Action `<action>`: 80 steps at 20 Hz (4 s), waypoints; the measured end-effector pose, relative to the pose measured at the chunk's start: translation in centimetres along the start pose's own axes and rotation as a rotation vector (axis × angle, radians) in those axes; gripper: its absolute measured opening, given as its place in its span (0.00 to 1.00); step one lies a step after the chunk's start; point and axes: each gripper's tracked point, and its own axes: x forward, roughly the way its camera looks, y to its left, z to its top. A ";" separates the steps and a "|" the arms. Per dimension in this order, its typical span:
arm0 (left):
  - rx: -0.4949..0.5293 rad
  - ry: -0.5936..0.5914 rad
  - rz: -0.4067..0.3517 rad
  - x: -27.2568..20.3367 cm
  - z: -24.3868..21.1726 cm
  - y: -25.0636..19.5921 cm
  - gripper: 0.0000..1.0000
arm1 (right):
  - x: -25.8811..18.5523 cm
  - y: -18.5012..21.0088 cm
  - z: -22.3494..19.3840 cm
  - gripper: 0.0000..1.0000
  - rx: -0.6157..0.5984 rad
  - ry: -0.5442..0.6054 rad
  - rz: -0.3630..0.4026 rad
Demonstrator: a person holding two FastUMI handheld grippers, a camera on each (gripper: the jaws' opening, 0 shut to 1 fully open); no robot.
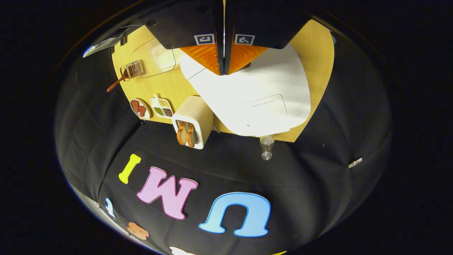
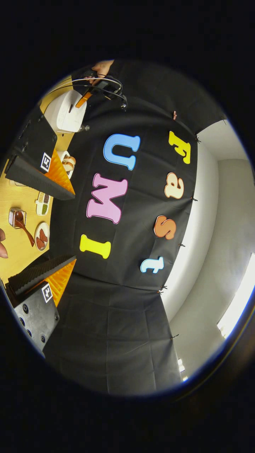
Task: Close the left gripper, press the button to open the rice cooker; take a wooden spoon from the chopstick holder with the right hand, scoop a spoonful of rice and pour it into the rice cooker, then put the wooden spoon back into the chopstick holder.
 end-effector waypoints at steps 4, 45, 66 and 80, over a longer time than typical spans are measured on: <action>-0.069 0.079 0.019 1.9 -1.2 1.4 0.06 | 0.1 -0.3 -0.1 0.97 -0.006 0.002 -0.005; 0.144 -0.809 0.140 -20.8 9.9 -3.3 0.95 | -2.0 -0.4 -5.2 0.98 0.078 0.179 0.051; 0.074 -0.731 0.278 -21.5 4.6 -12.6 0.95 | 10.4 -2.5 -35.6 0.99 0.444 0.648 0.250; 0.043 -0.645 0.392 -21.8 1.7 -10.4 0.95 | 13.5 1.2 -39.5 0.36 0.533 0.690 0.276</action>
